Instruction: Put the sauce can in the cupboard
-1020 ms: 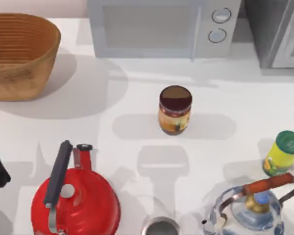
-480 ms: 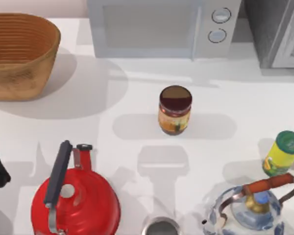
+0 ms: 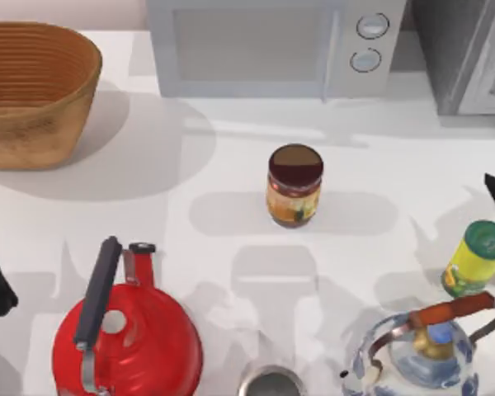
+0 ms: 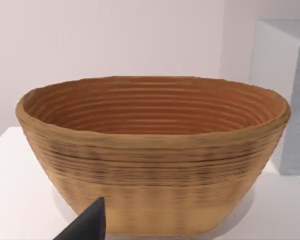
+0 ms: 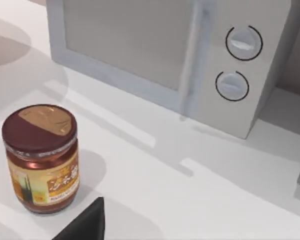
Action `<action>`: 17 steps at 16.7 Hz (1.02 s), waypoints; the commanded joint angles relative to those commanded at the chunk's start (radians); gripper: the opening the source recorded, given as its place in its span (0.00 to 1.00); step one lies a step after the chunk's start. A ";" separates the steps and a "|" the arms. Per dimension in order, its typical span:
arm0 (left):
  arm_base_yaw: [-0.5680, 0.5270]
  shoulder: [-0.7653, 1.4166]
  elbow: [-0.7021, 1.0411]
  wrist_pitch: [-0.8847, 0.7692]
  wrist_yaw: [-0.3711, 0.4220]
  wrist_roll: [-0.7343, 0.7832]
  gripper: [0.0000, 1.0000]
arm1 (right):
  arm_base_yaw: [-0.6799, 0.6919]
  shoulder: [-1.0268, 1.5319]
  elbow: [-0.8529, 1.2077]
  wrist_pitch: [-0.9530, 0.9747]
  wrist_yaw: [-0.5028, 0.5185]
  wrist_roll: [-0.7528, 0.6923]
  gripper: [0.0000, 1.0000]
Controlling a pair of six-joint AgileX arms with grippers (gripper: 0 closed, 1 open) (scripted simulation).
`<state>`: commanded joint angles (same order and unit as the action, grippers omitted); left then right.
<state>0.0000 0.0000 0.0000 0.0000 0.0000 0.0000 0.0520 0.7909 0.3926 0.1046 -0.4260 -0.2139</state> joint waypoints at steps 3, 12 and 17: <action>0.000 0.000 0.000 0.000 0.000 0.000 1.00 | 0.015 0.260 0.134 0.039 -0.141 -0.085 1.00; 0.000 0.000 0.000 0.000 0.000 0.000 1.00 | 0.067 0.999 0.516 0.149 -0.556 -0.346 1.00; 0.000 0.000 0.000 0.000 0.000 0.000 1.00 | 0.094 1.310 0.677 0.196 -0.736 -0.466 1.00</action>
<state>0.0000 0.0000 0.0000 0.0000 0.0000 0.0000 0.1461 2.1008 1.0694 0.3006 -1.1619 -0.6800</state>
